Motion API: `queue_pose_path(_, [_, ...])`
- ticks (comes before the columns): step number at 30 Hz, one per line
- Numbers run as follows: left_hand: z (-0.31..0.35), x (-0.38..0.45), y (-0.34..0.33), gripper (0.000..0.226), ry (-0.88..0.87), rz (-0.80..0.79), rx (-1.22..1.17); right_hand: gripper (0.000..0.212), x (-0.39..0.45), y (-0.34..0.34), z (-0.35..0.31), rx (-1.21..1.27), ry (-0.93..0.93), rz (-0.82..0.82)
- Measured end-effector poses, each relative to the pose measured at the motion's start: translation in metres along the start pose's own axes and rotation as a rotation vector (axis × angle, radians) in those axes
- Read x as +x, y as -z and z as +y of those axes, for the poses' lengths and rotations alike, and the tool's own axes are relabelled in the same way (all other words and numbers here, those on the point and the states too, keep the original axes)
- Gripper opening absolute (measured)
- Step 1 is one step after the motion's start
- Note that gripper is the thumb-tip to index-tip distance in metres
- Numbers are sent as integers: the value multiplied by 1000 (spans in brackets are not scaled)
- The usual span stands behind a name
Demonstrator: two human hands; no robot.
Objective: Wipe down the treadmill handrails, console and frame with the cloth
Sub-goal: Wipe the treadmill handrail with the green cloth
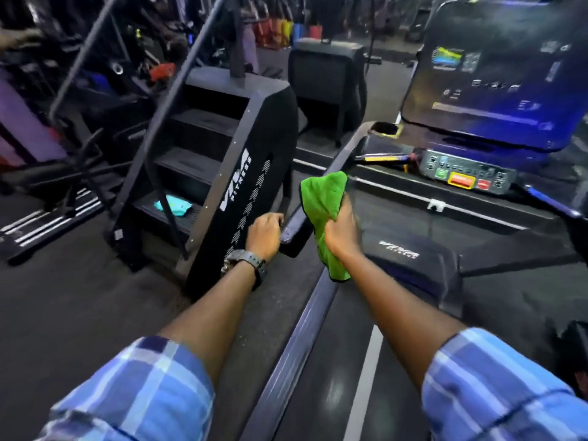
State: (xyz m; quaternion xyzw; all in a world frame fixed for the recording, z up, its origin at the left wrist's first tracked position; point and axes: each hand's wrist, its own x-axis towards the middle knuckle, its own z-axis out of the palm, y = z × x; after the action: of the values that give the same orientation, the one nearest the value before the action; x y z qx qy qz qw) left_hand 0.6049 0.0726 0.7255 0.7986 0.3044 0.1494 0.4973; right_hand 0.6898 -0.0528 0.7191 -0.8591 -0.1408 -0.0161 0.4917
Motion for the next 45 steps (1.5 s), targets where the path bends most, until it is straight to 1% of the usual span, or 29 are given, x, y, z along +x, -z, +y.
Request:
queue_pose_path(3, [-17,10,-22,36,147,40,85,73,20,-26,17,-80,110,-14])
queue_pose_path(4, [-23,13,-27,35,193,65,71,77,25,-36,25,-106,163,-57])
queue_pose_path(6, [-30,16,-35,35,250,108,24,83,30,-58,40,-212,295,-212])
queue_pose_path(8, [-32,16,-36,34,263,187,-24,87,26,-76,52,-399,447,-430])
queue_pose_path(9, [-33,16,-35,34,259,212,-35,88,21,-79,57,-477,503,-509])
queue_pose_path(11, [-31,16,-31,34,252,220,-51,90,13,-72,66,-513,547,-557])
queue_pose_path(14, [-32,20,-27,36,252,175,-42,88,17,-50,81,-499,651,-611])
queue_pose_path(15, [-33,22,-27,40,245,167,-50,85,25,-48,82,-528,651,-608])
queue_pose_path(17, [-37,25,-28,46,249,162,-62,78,46,-61,69,-592,568,-519])
queue_pose_path(18, [-36,25,-28,44,251,160,-53,75,51,-71,57,-615,530,-490])
queue_pose_path(20, [-35,24,-29,39,262,158,-38,72,46,-85,43,-648,555,-516])
queue_pose_path(21, [-35,25,-28,38,261,153,-35,74,39,-87,47,-641,603,-547])
queue_pose_path(23, [-38,25,-28,37,243,152,-14,86,25,-73,70,-582,686,-590])
queue_pose_path(25, [-39,25,-27,39,232,144,-28,95,31,-59,85,-517,693,-598])
queue_pose_path(26, [-37,25,-26,39,220,135,-24,94,42,-62,84,-515,666,-580])
queue_pose_path(28, [-38,28,-28,41,195,126,-39,81,63,-82,66,-570,562,-518])
queue_pose_path(30, [-41,32,-29,44,211,132,-87,74,63,-97,52,-582,494,-519])
queue_pose_path(31, [-45,35,-29,45,212,122,-92,77,56,-98,53,-543,503,-539])
queue_pose_path(33, [-41,31,-29,46,178,110,-63,86,40,-86,84,-368,604,-586])
queue_pose_path(34, [-38,29,-29,47,155,118,-60,89,35,-75,103,-275,619,-590])
queue_pose_path(35, [-34,26,-31,48,135,118,-66,91,37,-69,119,-211,613,-553])
queue_pose_path(36, [-30,25,-33,47,133,119,-60,91,44,-69,125,-166,575,-494])
queue_pose_path(37, [-29,25,-37,45,138,117,-38,90,53,-73,120,-130,478,-431])
queue_pose_path(39, [-28,28,-44,44,151,111,15,82,64,-91,93,-32,198,-336])
queue_pose_path(40, [-29,29,-45,44,157,111,30,79,62,-100,80,27,109,-306])
queue_pose_path(41, [-30,29,-45,45,152,118,41,78,53,-106,75,80,103,-294])
queue_pose_path(43, [-32,28,-45,45,129,113,127,84,19,-112,92,176,224,-274])
queue_pose_path(44, [-34,29,-45,47,99,106,177,87,1,-111,104,223,254,-287])
queue_pose_path(45, [-36,30,-45,50,59,95,232,88,-11,-111,116,268,226,-288])
